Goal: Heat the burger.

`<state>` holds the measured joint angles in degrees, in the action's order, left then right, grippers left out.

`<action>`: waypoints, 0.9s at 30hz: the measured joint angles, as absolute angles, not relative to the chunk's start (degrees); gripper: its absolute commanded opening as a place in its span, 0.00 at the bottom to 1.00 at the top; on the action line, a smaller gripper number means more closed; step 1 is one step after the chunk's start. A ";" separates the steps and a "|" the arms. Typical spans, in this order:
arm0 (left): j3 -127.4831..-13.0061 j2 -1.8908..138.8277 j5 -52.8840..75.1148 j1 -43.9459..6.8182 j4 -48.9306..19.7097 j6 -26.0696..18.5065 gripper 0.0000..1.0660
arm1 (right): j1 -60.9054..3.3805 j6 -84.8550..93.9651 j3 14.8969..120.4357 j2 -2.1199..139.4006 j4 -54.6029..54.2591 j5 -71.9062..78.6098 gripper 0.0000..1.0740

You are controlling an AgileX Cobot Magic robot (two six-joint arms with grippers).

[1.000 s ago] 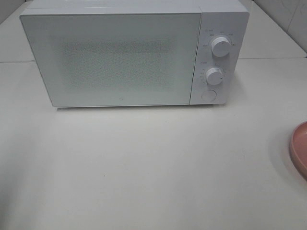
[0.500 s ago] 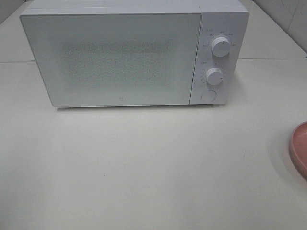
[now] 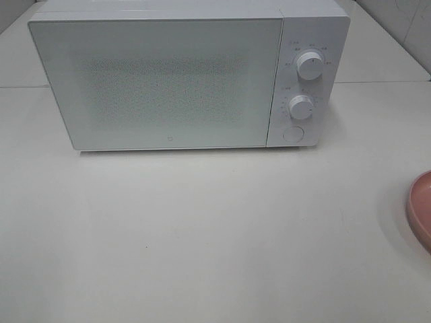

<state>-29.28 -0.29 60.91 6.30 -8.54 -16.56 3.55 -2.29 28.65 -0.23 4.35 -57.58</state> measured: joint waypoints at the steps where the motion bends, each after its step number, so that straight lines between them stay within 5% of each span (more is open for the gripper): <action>1: -29.28 -0.29 60.91 6.30 -8.54 -16.56 0.99 | 3.55 -2.29 28.65 -0.23 4.35 -57.58 0.70; 27: -29.28 -0.29 60.91 3.61 -8.59 -15.58 0.99 | 3.55 -2.29 28.65 -0.23 4.35 -57.58 0.70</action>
<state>-29.28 -0.29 60.91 3.61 -8.59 -15.58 3.55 -2.29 28.65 -0.23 4.35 -57.58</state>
